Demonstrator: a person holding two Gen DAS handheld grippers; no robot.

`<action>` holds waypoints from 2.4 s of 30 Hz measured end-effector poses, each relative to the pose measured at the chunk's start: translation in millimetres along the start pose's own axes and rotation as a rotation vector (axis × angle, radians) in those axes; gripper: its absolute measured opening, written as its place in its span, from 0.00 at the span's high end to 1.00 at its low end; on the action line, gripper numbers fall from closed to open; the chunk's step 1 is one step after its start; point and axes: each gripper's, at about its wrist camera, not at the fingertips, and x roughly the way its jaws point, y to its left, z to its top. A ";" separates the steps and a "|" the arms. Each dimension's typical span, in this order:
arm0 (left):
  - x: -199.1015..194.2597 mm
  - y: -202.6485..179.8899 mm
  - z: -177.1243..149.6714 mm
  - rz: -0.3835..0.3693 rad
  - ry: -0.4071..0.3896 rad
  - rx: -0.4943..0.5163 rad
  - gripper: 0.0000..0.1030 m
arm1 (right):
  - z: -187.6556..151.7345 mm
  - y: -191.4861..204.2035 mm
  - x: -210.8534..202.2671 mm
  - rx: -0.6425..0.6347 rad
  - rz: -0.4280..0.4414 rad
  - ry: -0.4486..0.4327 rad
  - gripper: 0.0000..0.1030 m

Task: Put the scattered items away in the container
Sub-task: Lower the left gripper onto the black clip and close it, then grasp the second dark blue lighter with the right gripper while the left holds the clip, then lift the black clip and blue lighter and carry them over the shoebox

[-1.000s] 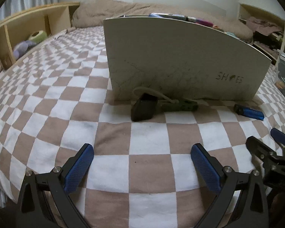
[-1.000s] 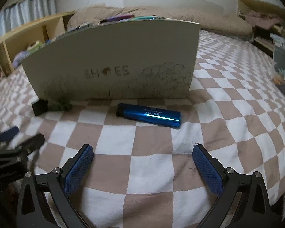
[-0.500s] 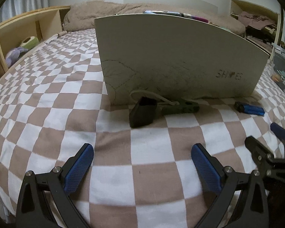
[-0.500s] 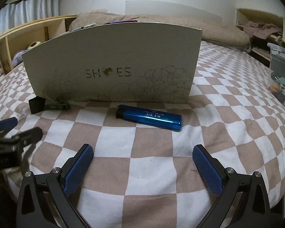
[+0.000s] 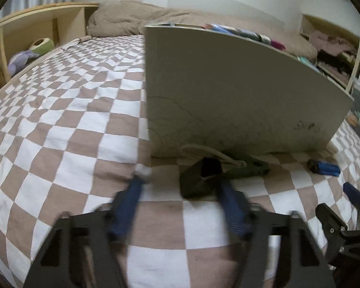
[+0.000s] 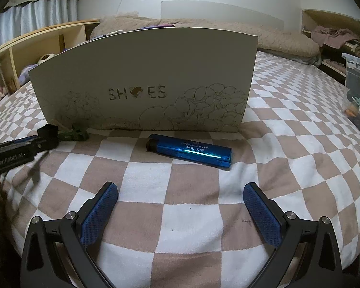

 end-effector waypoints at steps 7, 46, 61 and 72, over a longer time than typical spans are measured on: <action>-2.5 4.0 1.2 -0.042 -0.017 -0.038 0.74 | 1.2 3.6 1.7 0.004 -0.004 -0.003 0.00; -9.5 -13.0 -17.1 0.019 -0.097 0.017 0.74 | 33.5 6.0 25.8 0.109 -0.040 0.027 0.20; -34.1 -16.4 -28.4 -0.020 -0.085 0.013 0.75 | 10.5 8.8 -16.0 0.052 0.058 0.066 0.20; -39.7 -25.2 -23.4 -0.058 -0.055 0.022 0.75 | 13.6 2.1 -29.2 0.119 0.186 0.052 0.20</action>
